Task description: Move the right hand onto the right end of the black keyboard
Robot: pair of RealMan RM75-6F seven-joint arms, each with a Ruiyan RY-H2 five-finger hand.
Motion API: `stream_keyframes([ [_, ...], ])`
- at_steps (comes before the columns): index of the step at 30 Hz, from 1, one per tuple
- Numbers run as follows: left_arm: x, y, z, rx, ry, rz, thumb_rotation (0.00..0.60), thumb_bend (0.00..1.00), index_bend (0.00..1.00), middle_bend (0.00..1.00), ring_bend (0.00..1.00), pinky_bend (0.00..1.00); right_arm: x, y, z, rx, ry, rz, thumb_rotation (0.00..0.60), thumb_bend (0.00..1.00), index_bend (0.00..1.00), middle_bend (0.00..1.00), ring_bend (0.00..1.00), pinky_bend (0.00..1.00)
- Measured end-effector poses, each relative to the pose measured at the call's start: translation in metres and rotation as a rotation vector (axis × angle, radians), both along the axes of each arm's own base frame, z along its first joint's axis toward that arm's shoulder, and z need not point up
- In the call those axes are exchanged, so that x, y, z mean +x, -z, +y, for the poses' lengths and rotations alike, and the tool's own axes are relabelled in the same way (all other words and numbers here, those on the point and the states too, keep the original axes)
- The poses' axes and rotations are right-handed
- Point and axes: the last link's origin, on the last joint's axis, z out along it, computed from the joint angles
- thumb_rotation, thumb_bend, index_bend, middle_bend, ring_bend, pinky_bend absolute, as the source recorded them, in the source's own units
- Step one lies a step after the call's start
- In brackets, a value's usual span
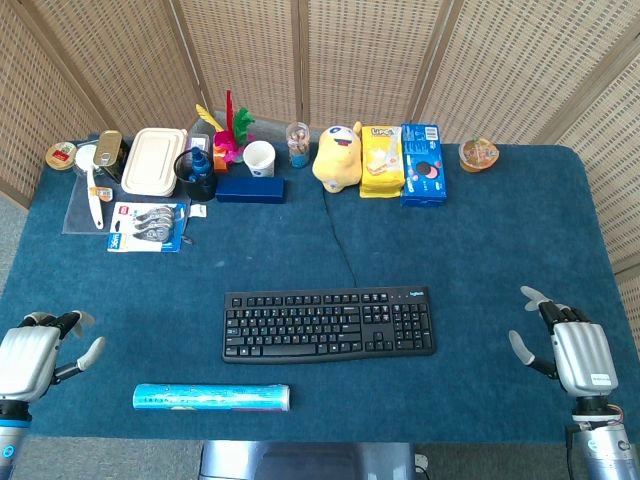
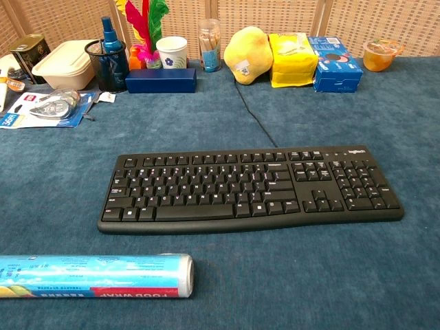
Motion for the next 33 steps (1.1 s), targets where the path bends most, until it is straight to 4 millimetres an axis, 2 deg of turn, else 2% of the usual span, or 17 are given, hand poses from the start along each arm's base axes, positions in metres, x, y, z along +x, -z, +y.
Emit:
stream_keyframes([
  [17,-0.006,-0.002,-0.002,0.002,0.001,-0.006,0.0,0.22,0.37,0.51,0.5,0.3,0.011,0.004,-0.001,0.036,-0.028,-0.023,0.0,0.39,0.17,0.35,0.4,0.38],
  [21,-0.003,-0.004,0.0,0.005,0.014,0.0,0.0,0.21,0.37,0.51,0.5,0.3,0.022,0.01,-0.003,0.096,-0.06,-0.074,0.0,0.4,0.17,0.37,0.43,0.42],
  [23,-0.002,-0.006,0.002,0.009,0.024,0.006,0.0,0.22,0.37,0.51,0.5,0.3,0.027,0.012,-0.005,0.126,-0.077,-0.084,0.0,0.39,0.17,0.41,0.5,0.49],
  [25,0.0,-0.009,0.003,0.012,0.031,0.011,0.0,0.21,0.37,0.51,0.5,0.3,0.032,0.015,-0.007,0.159,-0.097,-0.086,0.0,0.39,0.14,0.53,0.64,0.61],
  [29,0.003,-0.012,0.006,0.014,0.037,0.013,0.0,0.22,0.37,0.51,0.5,0.3,0.039,0.02,-0.011,0.221,-0.124,-0.078,0.0,0.39,0.12,0.77,0.86,0.77],
  [31,0.005,-0.012,0.008,0.011,0.041,0.01,0.0,0.22,0.37,0.51,0.5,0.3,0.042,0.024,-0.013,0.267,-0.135,-0.07,0.0,0.4,0.15,0.88,0.97,0.87],
  [33,0.007,-0.012,0.009,0.008,0.045,0.006,0.0,0.22,0.37,0.51,0.5,0.3,0.046,0.029,-0.015,0.324,-0.144,-0.062,0.0,0.4,0.21,0.96,1.0,0.94],
])
